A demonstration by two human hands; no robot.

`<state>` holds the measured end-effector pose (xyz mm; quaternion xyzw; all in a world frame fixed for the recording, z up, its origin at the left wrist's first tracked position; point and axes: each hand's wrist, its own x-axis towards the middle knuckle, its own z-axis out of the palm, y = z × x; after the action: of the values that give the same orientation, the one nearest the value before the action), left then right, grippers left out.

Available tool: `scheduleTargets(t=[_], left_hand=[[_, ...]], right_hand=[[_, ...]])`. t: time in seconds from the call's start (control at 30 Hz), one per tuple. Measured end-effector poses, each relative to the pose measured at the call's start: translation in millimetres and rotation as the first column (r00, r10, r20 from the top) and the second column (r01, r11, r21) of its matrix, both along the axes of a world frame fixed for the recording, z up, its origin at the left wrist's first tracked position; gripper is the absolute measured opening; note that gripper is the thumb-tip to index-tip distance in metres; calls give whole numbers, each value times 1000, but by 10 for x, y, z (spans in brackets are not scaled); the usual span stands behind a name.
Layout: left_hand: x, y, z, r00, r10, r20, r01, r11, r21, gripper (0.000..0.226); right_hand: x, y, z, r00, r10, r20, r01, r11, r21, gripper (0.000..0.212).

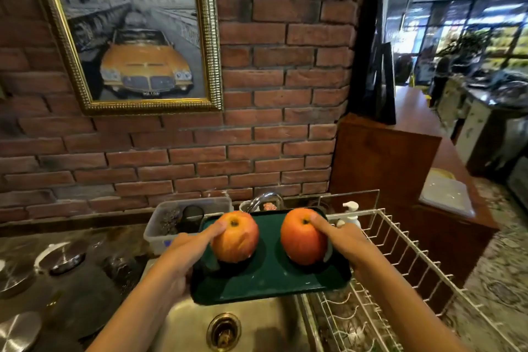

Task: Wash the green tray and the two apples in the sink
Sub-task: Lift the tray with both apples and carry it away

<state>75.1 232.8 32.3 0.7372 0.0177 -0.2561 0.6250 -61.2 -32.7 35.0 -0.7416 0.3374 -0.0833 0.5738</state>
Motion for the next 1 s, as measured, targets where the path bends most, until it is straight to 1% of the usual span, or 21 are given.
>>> scheduleTargets(t=[0.07, 0.13, 0.2, 0.27, 0.3, 0.33, 0.53, 0.67, 0.93, 1.0], left_hand=[[-6, -166, 53, 999, -7, 33, 7, 1000, 2, 88], [-62, -364, 135, 998, -22, 63, 22, 1000, 3, 95], [-141, -573, 186, 996, -24, 81, 25, 1000, -12, 99], [-225, -783, 212, 997, -11, 83, 13, 1000, -27, 104], [-260, -889, 212, 997, -3, 76, 6, 999, -35, 104], [-295, -983, 202, 998, 6, 65, -3, 999, -45, 104], [-478, -1516, 99, 998, 28, 52, -24, 997, -70, 100], [-611, -1792, 48, 999, 30, 43, -26, 997, -73, 116], [-799, -2122, -88, 1000, 17, 3, -16, 999, -41, 125], [-826, -2163, -125, 1000, 11, -13, -11, 1000, -20, 122]], right_hand=[[-40, -188, 102, 1000, -13, 23, 13, 1000, -10, 95], [-88, -384, 174, 999, -23, 22, 24, 999, -31, 103], [-128, -600, 216, 999, -25, 21, 25, 999, -45, 98], [-160, -825, 251, 1000, -19, 19, 20, 998, -63, 80], [-181, -934, 264, 1000, -20, 11, 20, 997, -69, 75], [-199, -1038, 271, 1000, -17, 0, 17, 997, -72, 74], [-305, -1623, 243, 1000, -2, -17, 1, 996, -93, 87], [-406, -1900, 186, 999, 18, -35, -22, 995, -96, 85], [-516, -2220, -63, 998, 29, -62, -31, 999, -25, 92], [-538, -2272, -120, 997, 32, -76, -33, 999, -15, 92]])
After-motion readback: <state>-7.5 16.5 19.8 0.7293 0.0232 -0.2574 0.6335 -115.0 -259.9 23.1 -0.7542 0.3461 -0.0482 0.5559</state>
